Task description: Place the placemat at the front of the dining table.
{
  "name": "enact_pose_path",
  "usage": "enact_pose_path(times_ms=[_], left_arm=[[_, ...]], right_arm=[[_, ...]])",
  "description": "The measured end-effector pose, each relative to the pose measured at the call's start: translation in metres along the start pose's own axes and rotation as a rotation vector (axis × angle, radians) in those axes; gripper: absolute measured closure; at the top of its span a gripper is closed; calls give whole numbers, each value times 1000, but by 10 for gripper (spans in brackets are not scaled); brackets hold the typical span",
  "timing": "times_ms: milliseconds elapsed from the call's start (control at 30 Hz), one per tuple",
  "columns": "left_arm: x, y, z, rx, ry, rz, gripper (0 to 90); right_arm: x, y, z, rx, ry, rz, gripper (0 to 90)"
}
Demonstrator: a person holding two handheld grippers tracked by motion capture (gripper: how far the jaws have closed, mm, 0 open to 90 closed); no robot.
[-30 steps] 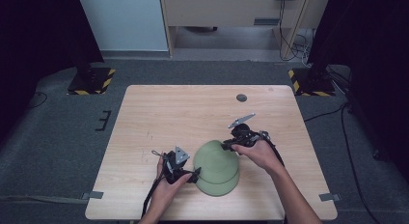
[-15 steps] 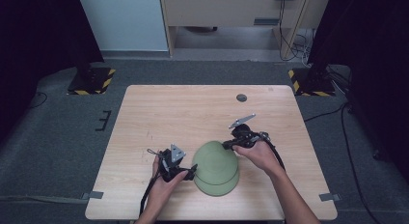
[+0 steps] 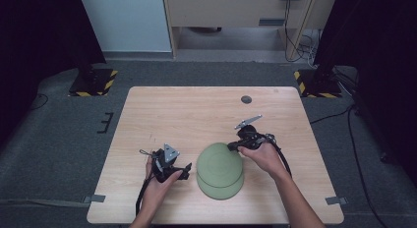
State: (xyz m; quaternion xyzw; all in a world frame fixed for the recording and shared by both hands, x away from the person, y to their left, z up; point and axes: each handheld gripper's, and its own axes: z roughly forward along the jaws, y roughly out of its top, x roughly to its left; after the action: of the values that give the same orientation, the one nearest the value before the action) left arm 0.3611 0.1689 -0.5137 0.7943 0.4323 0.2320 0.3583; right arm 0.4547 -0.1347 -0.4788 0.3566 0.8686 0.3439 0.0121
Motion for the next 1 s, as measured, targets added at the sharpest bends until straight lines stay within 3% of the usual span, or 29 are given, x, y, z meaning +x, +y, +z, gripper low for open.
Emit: enact_pose_path(times_ms=[533,1000], left_arm=[[20,-3,-6,2,11,-46,24],[22,-5,-5,14,14,-47,26]], right_arm=[[-11,-2,-1,-16,-11,49,857],[-14,-3,-1,-33,-42,66,856]])
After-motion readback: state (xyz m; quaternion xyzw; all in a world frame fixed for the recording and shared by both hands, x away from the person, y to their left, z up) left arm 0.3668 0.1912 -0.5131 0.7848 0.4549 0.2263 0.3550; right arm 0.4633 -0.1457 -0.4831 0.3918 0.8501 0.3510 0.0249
